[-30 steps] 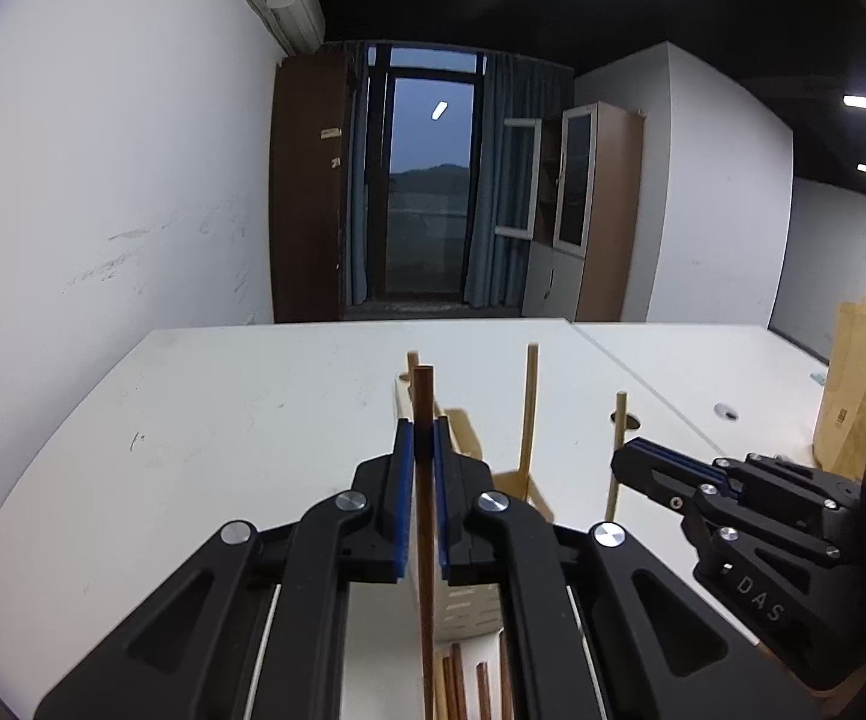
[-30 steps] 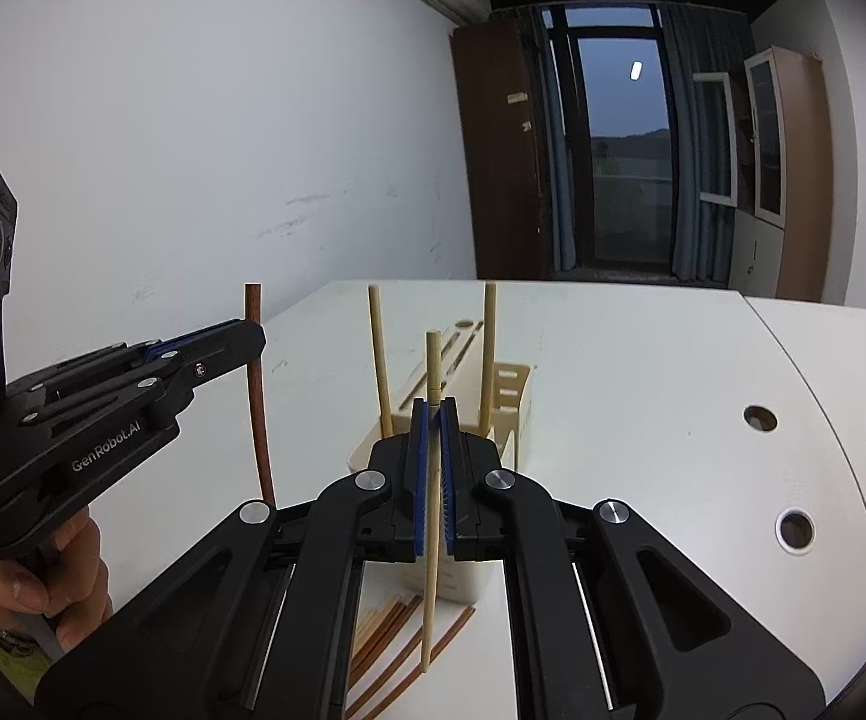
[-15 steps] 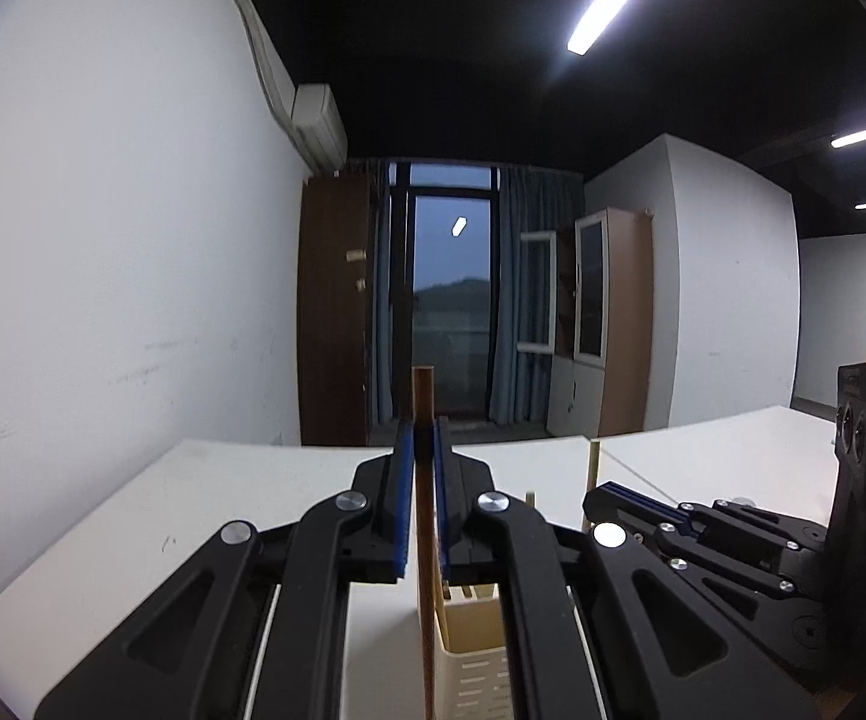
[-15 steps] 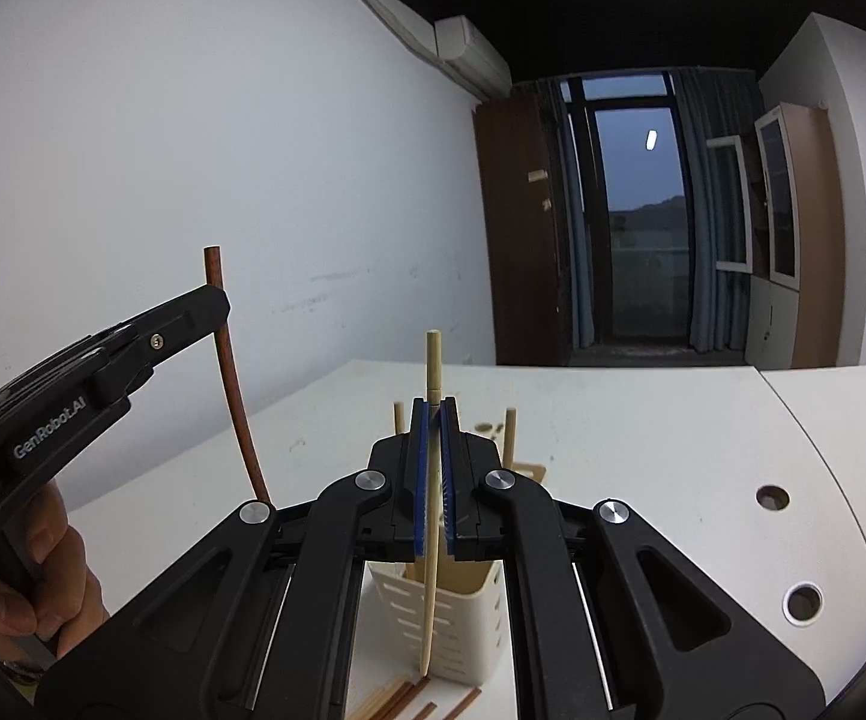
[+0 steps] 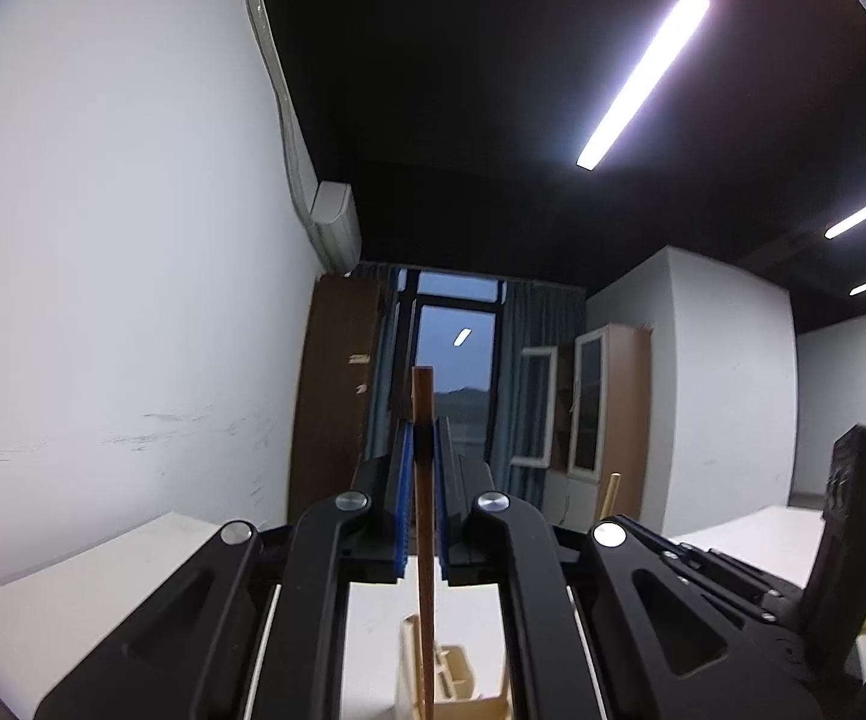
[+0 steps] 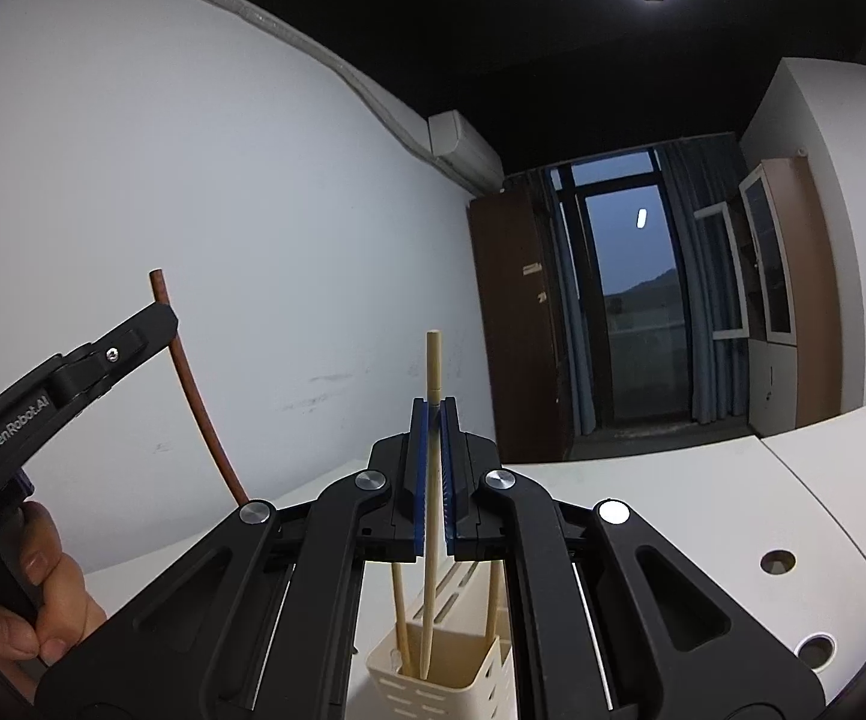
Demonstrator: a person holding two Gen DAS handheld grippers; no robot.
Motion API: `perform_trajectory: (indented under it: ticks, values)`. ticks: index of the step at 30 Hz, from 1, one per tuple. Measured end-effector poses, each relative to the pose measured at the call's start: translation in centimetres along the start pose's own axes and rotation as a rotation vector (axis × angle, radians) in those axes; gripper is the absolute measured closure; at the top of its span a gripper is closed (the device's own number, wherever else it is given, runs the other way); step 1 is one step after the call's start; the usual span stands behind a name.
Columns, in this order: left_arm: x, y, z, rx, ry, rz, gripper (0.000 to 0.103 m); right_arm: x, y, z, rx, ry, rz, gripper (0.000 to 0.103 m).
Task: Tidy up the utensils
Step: 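Lower both chopsticks into the holder and open the left tool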
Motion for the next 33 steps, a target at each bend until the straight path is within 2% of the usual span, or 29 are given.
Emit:
perform_trajectory:
  ticks: [5, 7, 14, 23, 33]
  values:
    - [-1.4, -0.8, 1.4, -0.028, 0.020, 0.004, 0.097, -1.8, -0.7, 1.0, 0.000, 0.011, 0.015, 0.100]
    - [-3.0, -0.9, 2.7, -0.049, 0.082, 0.001, 0.097, -2.6, -0.8, 1.8, 0.012, 0.037, 0.019, 0.100]
    - [-7.1, -0.1, 6.7, -0.026, 0.253, 0.001, 0.097, -5.1, -1.3, 4.6, 0.021, 0.149, 0.032, 0.100]
    - [-8.6, 1.7, 9.6, 0.025, 0.389, 0.018, 0.097, -5.6, -0.6, 6.7, 0.038, 0.225, 0.027, 0.099]
    - [-8.9, 2.2, 11.6, 0.034, 0.446, 0.082, 0.097, -5.9, -0.2, 8.5, 0.053, 0.284, 0.031, 0.099]
Point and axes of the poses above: each gripper's, at about its wrist camera, not at the fingertips, and x roughly against the way its jaws point, y to its left, z to its underside, the point moved 6 cm from there along -x, roughly the way its jaws point, and after that the axes turned 3 degrees about z, right-handed, at the moved point
